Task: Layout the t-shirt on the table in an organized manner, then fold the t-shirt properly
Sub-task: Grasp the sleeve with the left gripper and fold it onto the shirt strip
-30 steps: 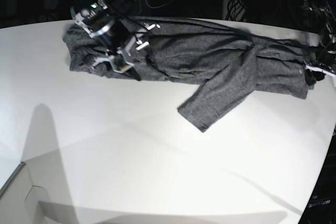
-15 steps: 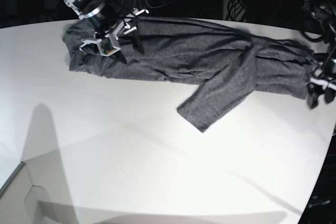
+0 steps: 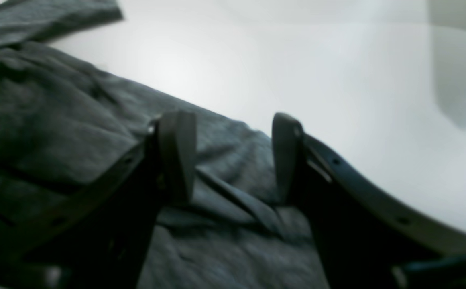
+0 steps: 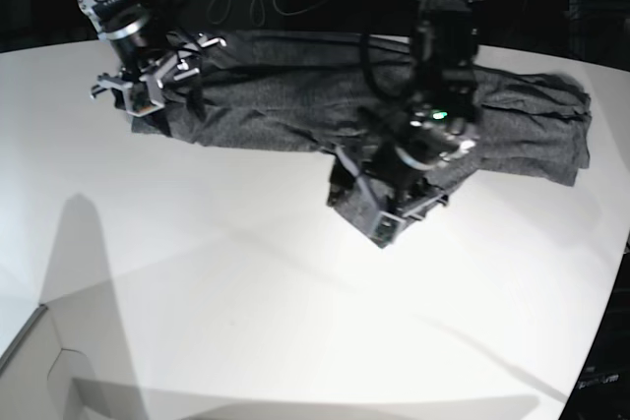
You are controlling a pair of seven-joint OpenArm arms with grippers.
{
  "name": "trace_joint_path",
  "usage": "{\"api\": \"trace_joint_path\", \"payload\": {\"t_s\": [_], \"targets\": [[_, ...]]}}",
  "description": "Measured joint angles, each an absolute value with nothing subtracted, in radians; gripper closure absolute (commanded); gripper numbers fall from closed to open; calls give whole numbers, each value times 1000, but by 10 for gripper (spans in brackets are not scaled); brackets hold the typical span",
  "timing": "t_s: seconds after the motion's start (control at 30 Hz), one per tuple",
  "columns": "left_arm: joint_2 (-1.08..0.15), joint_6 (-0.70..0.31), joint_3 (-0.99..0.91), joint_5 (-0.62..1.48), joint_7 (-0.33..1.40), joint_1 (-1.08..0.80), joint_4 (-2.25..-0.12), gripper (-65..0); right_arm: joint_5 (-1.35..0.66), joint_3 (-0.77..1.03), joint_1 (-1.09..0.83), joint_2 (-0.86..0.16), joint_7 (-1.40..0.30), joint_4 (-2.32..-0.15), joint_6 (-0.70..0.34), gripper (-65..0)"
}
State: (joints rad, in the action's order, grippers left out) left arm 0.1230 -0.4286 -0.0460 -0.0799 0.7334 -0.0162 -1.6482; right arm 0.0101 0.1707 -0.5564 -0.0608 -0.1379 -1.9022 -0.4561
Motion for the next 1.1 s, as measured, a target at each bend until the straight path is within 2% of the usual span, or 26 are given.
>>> {"api": "trace_joint_path", "payload": {"t_s": [0.13,0.23,0.43,0.73,0.87,0.9,0.97,1.03,1.1], "targets": [[130,-365,-33,-138,730,45,-1520,-380,10,205,-566,-57,-138,-1902,-456,-310],[117,-336,-38,-136,733,83,-1446,-380,10,246,-564,-17,-137,-1902,-458,-310],[122,-255,-27,-135,647,134,-1333,-380,10,272,-564,0,-138,-1902,-460,-310],[113,-250,-23,-134,617,146,-1238,-380,10,274,-566,0,-138,-1902,-460,-310],[80,-246,40,-134,592,158,-1206,-377,10,274,-566,0,-137,-1902,-460,-310],[76,-246,51,-130,592,168,-1194,-362,10,274,-566,0,-137,-1902,-460,-310],[75,-247,57,-127,587,178,-1184,-282,10,274,-564,0,-138,-1902,-460,-310],[75,-246,56,-127,586,177,-1184,-175,10,274,-563,0,-137,-1902,-460,-310],[75,-245,54,-130,586,177,-1184,-33,10,274,-564,0,-138,-1902,-460,-310]]}}
